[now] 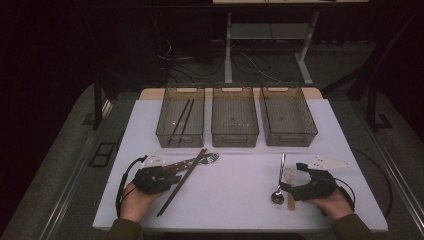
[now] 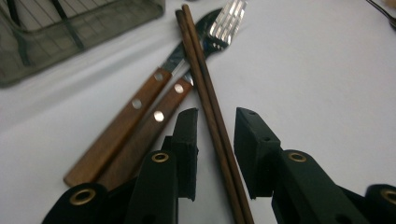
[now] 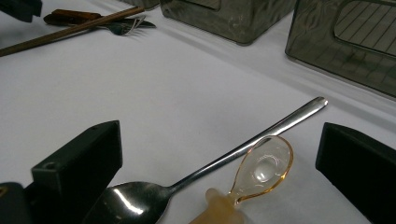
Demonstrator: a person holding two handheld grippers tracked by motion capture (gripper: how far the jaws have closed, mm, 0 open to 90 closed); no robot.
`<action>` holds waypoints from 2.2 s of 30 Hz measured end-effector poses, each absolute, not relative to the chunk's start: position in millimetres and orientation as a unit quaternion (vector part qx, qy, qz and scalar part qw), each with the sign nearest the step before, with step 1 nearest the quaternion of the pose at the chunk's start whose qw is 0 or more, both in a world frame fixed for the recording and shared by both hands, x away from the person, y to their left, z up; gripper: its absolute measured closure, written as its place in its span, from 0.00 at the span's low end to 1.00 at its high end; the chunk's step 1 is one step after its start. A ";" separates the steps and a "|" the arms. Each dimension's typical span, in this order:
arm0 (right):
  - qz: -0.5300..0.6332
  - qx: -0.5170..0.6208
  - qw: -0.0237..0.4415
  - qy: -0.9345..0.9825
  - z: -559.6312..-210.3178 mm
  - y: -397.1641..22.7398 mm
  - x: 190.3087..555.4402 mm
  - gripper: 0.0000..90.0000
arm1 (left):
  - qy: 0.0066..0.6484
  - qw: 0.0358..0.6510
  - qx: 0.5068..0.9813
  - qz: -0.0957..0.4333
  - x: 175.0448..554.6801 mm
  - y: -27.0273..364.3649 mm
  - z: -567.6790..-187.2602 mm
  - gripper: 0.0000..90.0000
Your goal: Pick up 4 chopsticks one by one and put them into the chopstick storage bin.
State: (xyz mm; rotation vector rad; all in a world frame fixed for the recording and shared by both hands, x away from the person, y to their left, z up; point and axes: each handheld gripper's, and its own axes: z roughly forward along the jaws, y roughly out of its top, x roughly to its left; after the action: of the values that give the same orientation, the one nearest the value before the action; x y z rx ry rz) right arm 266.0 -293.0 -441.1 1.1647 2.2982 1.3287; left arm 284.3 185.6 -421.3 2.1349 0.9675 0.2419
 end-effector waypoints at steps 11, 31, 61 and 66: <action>0.454 0.395 0.121 0.789 -441.3 -292.7 265.9 0.00 | 0.370 0.374 0.846 0.091 295.7 174.0 -430.3 0.83; 0.454 0.394 0.121 0.790 -441.0 -292.5 265.6 0.00 | 0.372 0.355 0.854 0.085 294.3 170.5 -438.7 0.87; 0.454 0.395 0.121 0.789 -441.0 -292.6 265.7 0.00 | 0.379 0.336 0.856 0.100 292.6 165.6 -441.9 0.94; 0.455 0.394 0.121 0.789 -440.9 -292.8 265.7 0.00 | 0.379 0.337 0.856 0.100 292.7 165.6 -442.0 0.94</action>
State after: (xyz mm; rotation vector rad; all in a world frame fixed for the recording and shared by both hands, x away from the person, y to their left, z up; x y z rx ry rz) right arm 265.7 -292.8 -440.9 1.1519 2.3049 1.3287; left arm 292.7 165.6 -442.0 2.2313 0.9879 0.2615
